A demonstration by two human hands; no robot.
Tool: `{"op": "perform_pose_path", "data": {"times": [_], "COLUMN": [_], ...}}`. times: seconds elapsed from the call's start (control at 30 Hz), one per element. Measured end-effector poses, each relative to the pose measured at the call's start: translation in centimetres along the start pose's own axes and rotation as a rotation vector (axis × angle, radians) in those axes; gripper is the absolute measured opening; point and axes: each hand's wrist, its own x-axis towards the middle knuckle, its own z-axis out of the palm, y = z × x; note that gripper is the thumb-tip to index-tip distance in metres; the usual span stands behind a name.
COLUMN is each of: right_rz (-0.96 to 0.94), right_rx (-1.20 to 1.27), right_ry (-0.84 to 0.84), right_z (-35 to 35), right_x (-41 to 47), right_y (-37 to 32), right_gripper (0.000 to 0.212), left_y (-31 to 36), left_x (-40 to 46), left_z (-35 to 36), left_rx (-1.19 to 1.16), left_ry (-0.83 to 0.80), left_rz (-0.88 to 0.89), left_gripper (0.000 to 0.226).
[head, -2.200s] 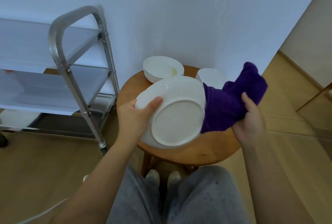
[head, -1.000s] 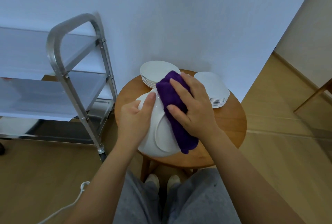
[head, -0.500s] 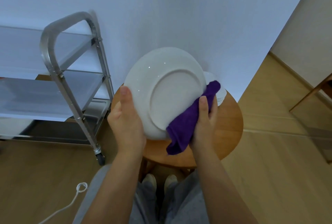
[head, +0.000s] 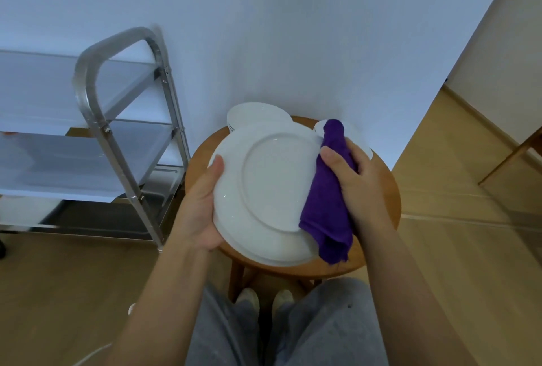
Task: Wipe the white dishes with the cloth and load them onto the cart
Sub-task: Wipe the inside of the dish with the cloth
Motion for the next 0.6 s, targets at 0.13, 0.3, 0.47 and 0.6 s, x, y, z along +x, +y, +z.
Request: {"op": "perform_pose_path", "data": {"times": [0.13, 0.3, 0.47, 0.6], "right_rz": [0.015, 0.148, 0.204, 0.005], "right_rx": [0.020, -0.270, -0.265, -0.389], "right_ry": [0.142, 0.253, 0.165, 0.004], "right_z": [1.4, 5.1, 3.3, 3.8], "right_x": [-1.5, -4.4, -1.9, -0.7], "right_y": [1.4, 4.5, 4.2, 1.9], "right_gripper": [0.025, 0.057, 0.046, 0.049], "left_y": [-1.1, -3.0, -3.5, -3.9], "left_x": [0.2, 0.5, -0.6, -0.8], "left_z": [0.8, 2.1, 2.3, 2.2], "left_rx": [-0.109, 0.141, 0.294, 0.232], "left_ry": [0.035, 0.433, 0.300, 0.222], "left_rz": [0.006, 0.015, 0.030, 0.025], "left_gripper": [0.042, 0.023, 0.061, 0.054]}}
